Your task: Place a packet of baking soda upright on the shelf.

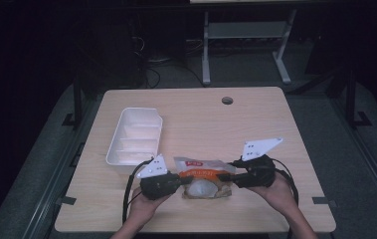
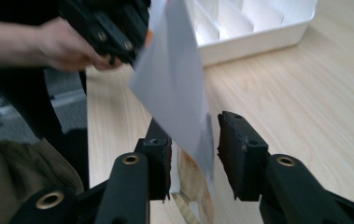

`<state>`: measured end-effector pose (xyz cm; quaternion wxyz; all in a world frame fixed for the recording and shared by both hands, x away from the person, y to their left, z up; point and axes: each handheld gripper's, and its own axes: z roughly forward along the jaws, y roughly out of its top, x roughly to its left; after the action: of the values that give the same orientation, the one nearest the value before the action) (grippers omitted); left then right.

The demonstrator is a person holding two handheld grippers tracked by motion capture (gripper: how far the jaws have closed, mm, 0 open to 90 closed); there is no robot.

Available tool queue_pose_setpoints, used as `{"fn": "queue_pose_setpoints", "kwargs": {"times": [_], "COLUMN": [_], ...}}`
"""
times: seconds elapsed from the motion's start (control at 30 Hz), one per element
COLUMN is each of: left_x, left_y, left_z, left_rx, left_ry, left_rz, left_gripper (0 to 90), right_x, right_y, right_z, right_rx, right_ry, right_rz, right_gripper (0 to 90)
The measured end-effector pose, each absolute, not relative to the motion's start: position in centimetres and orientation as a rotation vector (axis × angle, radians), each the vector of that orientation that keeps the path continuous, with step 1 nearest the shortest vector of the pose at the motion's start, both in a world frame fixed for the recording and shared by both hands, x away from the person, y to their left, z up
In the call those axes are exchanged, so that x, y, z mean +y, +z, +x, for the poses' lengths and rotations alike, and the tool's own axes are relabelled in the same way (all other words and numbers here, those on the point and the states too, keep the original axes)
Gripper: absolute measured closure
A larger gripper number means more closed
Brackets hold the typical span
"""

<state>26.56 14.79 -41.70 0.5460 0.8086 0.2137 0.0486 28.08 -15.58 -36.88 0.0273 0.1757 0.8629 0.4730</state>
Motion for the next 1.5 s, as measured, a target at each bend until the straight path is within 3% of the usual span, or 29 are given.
{"fn": "queue_pose_setpoints", "kwargs": {"times": [0.2, 0.47, 0.5, 0.6, 0.63, 0.73, 1.07, 1.5], "left_x": [14.8, 14.7, 14.7, 14.7, 14.7, 14.8, 15.6, 15.7], "left_y": [-41.7, -41.8, -41.8, -41.8, -41.9, -41.9, -41.8, -42.0], "left_z": [26.6, 26.6, 26.5, 26.5, 26.5, 26.5, 25.7, 24.7], "left_rx": [0.505, 0.504, 0.503, 0.510, 0.517, 0.519, 0.539, 0.537], "left_ry": [0.113, 0.116, 0.120, 0.127, 0.126, 0.134, 0.207, 0.246], "left_rz": [1.917, 1.921, 1.925, 1.925, 1.921, 1.920, 1.935, 1.999], "left_gripper": [88.3, 87.6, 87.0, 84.5, 80.9, 73.5, 59.4, 47.5], "right_x": [-14.5, -13.6, -13.6, -13.6, -13.6, -13.6, -15.0, -16.3], "right_y": [-38.5, -39.5, -39.6, -39.7, -39.7, -39.7, -39.2, -37.7], "right_z": [28.4, 28.6, 28.7, 28.7, 28.6, 28.6, 28.7, 30.8], "right_rx": [2.710, 2.742, 2.744, 2.757, 2.749, 2.756, 2.733, 2.652], "right_ry": [1.377, 1.370, 1.368, 1.367, 1.365, 1.374, 1.390, 1.380], "right_rz": [0.548, 0.557, 0.553, 0.551, 0.540, 0.544, 0.587, 0.678], "right_gripper": [63.6, 74.2, 79.3, 83.2, 87.8, 89.6, 89.9, 90.0]}}
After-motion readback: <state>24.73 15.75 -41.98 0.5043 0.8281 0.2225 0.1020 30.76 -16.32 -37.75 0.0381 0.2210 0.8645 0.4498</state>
